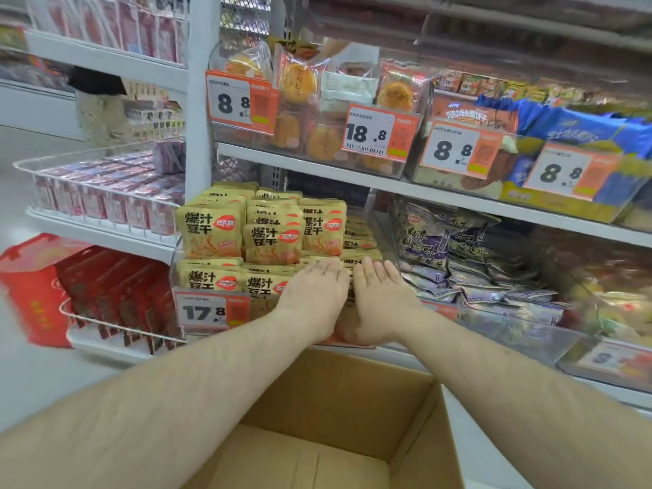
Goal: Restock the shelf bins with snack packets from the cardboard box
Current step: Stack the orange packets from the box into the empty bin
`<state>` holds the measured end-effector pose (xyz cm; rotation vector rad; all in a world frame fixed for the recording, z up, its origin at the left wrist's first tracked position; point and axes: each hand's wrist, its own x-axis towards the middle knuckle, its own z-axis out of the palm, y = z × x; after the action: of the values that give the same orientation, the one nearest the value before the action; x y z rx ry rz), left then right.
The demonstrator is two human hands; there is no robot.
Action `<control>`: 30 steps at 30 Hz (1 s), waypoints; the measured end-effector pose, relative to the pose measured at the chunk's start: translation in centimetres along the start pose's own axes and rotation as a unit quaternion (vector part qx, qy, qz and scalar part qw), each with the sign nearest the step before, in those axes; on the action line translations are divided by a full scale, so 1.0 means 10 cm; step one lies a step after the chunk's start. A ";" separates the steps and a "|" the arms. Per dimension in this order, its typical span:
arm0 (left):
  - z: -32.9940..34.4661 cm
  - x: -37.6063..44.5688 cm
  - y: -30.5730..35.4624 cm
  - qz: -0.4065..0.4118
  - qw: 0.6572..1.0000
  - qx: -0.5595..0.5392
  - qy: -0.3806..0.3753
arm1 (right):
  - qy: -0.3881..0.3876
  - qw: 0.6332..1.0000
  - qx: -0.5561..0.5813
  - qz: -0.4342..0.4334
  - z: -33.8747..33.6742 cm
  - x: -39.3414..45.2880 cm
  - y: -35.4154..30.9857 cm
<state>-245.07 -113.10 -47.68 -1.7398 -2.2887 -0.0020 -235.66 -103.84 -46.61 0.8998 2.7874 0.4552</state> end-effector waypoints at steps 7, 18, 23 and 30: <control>0.04 0.13 -0.05 -0.030 0.999 0.024 -0.033 | 0.044 0.995 0.084 0.014 0.07 0.09 -0.13; 0.29 -0.42 -0.35 0.005 0.972 0.029 0.233 | 0.128 0.978 0.164 0.001 -0.09 -0.02 -0.40; 0.48 -0.56 -0.65 -0.099 0.982 0.069 0.145 | 0.167 0.979 0.115 0.022 0.07 0.05 -0.62; 0.42 -0.60 -0.78 -0.062 0.983 0.050 0.164 | 0.163 0.983 0.079 0.015 -0.01 0.04 -0.61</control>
<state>-251.90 -120.31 -51.75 -1.4246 -2.1112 -0.1812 -239.27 -108.31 -48.65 0.9802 3.1504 0.4234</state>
